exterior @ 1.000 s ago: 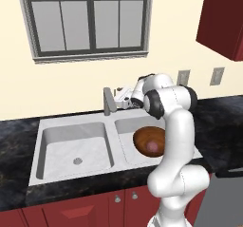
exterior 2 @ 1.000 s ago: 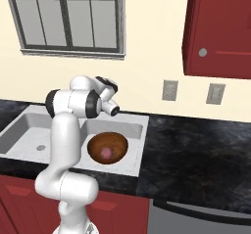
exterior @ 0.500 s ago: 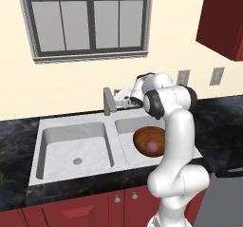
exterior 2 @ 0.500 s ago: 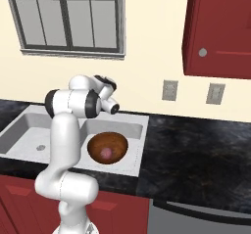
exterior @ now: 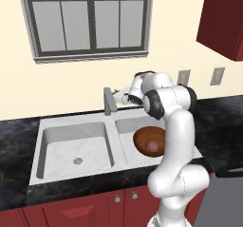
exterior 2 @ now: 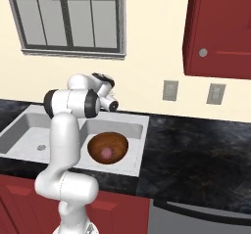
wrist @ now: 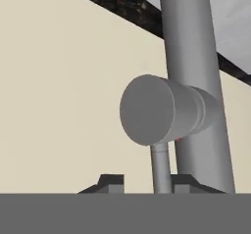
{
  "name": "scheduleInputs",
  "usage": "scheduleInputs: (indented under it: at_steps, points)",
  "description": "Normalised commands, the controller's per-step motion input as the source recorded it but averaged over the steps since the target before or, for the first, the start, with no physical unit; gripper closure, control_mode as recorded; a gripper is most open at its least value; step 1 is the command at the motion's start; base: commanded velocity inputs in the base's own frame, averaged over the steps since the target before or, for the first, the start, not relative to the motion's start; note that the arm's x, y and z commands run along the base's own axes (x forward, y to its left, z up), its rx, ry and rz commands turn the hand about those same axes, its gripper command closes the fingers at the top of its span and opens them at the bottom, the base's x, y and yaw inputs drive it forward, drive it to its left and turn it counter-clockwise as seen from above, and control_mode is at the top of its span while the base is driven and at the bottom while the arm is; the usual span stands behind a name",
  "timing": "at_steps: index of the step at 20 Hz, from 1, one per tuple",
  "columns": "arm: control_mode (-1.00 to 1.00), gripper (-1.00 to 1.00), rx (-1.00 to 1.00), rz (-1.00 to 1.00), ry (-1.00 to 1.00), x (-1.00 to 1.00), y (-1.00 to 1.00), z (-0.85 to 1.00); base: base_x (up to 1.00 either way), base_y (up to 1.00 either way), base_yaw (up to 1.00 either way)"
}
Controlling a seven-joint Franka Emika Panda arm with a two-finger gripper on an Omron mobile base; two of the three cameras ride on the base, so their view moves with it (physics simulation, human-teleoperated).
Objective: Pick the onion from the cabinet and place it in the bowl. Then pick the bowl and place it in the sink. Then turn on the sink facuet.
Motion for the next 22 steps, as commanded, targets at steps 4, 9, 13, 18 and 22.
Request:
scheduleInputs:
  at_steps: [4,9,13,18,22]
  points:
    - [-1.00,1.00,0.09,-0.10,0.19,0.26,-0.67,0.00,0.00,0.00,0.00]
    - [-1.00,1.00,0.12,-0.09,0.19,0.20,-0.87,0.00,0.00,0.00,0.00]
    - [-1.00,1.00,0.14,-0.08,0.19,0.16,-0.96,0.00,0.00,0.00,0.00]
    - [-1.00,1.00,0.14,-0.08,0.19,0.13,-1.00,0.00,0.00,0.00,0.00]
    - [-1.00,1.00,0.15,-0.07,0.19,0.12,-1.00,0.00,0.00,0.00,0.00]
